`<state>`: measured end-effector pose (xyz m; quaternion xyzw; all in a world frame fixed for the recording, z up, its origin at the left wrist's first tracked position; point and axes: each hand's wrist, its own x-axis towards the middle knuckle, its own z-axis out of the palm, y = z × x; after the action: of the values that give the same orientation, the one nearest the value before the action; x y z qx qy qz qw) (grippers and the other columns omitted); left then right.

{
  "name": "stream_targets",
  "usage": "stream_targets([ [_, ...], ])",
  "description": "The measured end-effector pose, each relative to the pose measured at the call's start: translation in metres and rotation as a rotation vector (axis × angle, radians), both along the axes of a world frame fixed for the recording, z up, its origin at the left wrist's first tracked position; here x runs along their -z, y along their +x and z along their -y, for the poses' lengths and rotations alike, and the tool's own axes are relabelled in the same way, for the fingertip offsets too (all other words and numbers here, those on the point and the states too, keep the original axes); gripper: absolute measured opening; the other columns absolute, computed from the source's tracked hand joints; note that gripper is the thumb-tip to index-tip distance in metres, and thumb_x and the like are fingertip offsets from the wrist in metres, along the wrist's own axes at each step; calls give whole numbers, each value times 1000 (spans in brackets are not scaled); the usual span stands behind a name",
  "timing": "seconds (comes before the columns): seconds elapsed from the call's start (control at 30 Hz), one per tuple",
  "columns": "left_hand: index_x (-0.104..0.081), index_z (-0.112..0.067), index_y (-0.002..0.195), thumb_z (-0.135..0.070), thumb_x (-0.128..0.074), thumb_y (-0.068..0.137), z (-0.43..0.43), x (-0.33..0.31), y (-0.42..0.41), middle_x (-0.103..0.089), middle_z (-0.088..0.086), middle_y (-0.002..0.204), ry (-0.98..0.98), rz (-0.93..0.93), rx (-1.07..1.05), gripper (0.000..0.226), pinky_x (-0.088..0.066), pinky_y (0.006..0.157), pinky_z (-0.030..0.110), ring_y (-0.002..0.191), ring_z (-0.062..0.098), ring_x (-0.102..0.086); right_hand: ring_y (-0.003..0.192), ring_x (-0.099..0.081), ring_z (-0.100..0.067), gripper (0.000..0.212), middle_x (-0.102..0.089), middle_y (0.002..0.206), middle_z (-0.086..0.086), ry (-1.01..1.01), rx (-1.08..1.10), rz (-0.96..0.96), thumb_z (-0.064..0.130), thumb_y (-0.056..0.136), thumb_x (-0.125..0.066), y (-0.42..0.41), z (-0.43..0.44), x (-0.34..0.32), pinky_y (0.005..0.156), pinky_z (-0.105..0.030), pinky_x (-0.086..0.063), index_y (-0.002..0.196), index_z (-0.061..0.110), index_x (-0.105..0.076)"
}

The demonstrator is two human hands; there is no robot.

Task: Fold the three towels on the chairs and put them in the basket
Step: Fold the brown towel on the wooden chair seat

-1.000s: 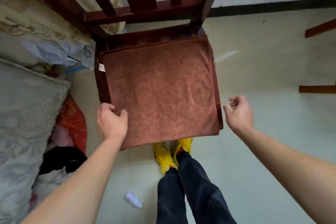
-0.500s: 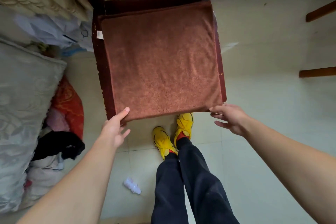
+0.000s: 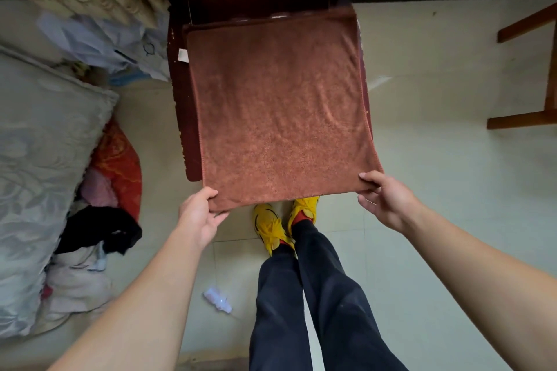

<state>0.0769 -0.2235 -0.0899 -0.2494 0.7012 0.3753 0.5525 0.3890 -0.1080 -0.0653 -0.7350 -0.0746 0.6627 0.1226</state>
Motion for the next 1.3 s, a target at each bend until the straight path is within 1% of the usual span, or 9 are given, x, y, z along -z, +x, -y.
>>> stream_targets([
  [0.1,-51,-5,103,-1,-51,95,12,-16,8,-62,14,93,-82,-72,53,9,-54,58,32,75,26,-63,72,-72,-9,20,-73,82,-1,-16,-30,68,14,86,-68,4,9,-13,54,-20,-51,104,12,-59],
  [0.17,-49,-8,100,-4,-53,95,22,-27,11,-59,15,86,-133,-142,103,8,-47,39,22,58,21,-61,61,-70,-6,22,-69,61,4,-5,-43,114,16,85,-71,6,16,-25,46,-17,-49,101,12,-56],
  [0.27,-45,-11,98,-8,-60,92,27,-46,9,-50,9,68,-138,-230,120,16,-36,32,15,32,8,-49,40,-55,-4,31,-59,50,5,73,-26,181,13,83,-73,5,18,-43,38,-16,-41,100,14,-47],
  [0.47,-52,-13,103,-7,-53,96,-23,-84,-10,-53,10,69,4,-289,92,10,-38,35,16,35,9,-52,36,-44,-6,11,-54,62,-5,270,-35,183,12,89,-66,-20,-24,-72,37,-18,-37,97,14,-59],
  [0.67,-59,-8,88,-7,-55,95,-104,-92,-49,-55,8,78,156,-158,77,8,-49,45,17,65,15,-57,52,-61,-5,4,-66,68,0,220,14,65,12,90,-61,-49,-102,-73,45,-16,-47,87,13,-64],
  [0.8,-63,-3,92,1,-68,83,-149,-79,-68,-59,8,77,175,-332,449,11,-50,49,16,56,12,-56,47,-50,-10,17,-58,71,-7,351,-316,212,-5,80,-63,-66,-149,-52,45,-20,-43,86,11,-64],
  [0.97,-71,-11,102,-13,-71,84,-185,-61,-87,-63,3,97,-11,-830,1048,18,-41,79,22,91,19,-60,76,-58,-14,8,-66,82,1,573,-773,538,28,79,-74,-79,-195,-25,76,-26,-48,78,22,-69],
  [1.13,-69,-7,103,-17,-64,89,-210,-39,-102,-62,6,95,67,-867,1065,17,-36,75,21,88,17,-55,72,-58,-15,18,-62,71,6,609,-755,407,31,79,-69,-89,-224,1,70,-33,-50,65,23,-62],
  [1.3,-66,-2,108,-18,-58,93,-228,-17,-109,-64,14,99,64,-914,1009,23,-36,73,22,87,22,-55,71,-58,-22,17,-61,74,1,609,-758,462,37,80,-61,-87,-245,25,77,-50,-57,70,23,-60],
])
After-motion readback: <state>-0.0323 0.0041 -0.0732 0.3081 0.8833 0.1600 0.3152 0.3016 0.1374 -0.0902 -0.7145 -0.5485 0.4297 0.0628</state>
